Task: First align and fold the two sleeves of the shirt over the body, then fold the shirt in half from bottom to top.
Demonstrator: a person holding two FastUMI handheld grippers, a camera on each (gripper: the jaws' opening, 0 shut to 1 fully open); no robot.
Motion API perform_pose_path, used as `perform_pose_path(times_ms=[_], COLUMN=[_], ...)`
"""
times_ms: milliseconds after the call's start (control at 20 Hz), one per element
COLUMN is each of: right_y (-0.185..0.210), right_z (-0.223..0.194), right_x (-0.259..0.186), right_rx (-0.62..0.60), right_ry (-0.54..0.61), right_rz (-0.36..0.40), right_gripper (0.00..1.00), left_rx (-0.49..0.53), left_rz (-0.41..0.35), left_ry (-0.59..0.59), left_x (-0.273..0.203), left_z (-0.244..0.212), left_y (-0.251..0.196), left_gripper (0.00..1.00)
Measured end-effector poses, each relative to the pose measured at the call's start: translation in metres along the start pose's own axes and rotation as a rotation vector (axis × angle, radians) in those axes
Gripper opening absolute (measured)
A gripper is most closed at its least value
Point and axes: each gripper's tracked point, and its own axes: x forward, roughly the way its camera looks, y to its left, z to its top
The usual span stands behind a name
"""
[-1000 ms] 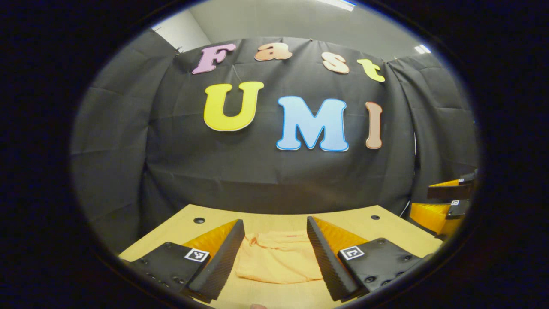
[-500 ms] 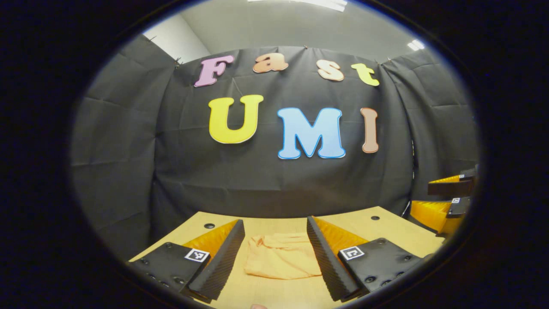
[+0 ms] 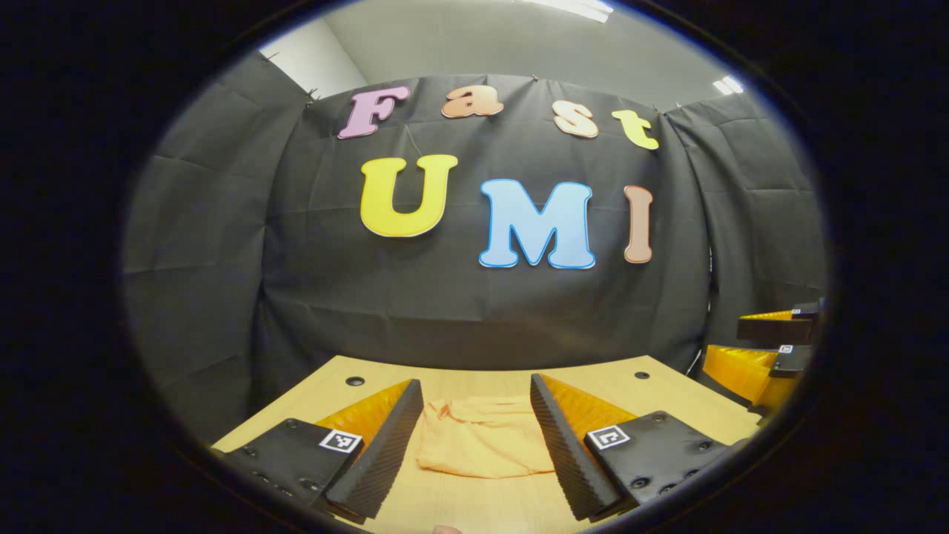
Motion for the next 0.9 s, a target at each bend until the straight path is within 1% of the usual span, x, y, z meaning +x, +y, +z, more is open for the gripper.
perform_pose_path(times_ms=[250,450,650,900], right_y=[0.003,0.005,0.007,-0.002], right_z=[-0.001,-0.002,0.0,0.009], right_x=[0.003,0.003,0.002,-0.001], right_rx=[-0.011,-0.011,-0.003,0.02], right_ry=[0.012,0.029,0.033,0.01], right_rz=[-0.022,-0.042,-0.07,-0.112], right_gripper=[0.96,0.96,0.96,0.96], left_rx=[-0.007,0.005,0.024,0.044], left_rz=[-0.002,-0.019,-0.049,-0.084], left_ry=[0.005,-0.019,-0.044,-0.038], left_x=[0.009,0.012,0.015,0.015], left_z=[-0.005,0.006,0.016,0.019], left_y=[0.014,0.02,0.016,0.007], left_gripper=[0.94,0.95,0.95,0.94])
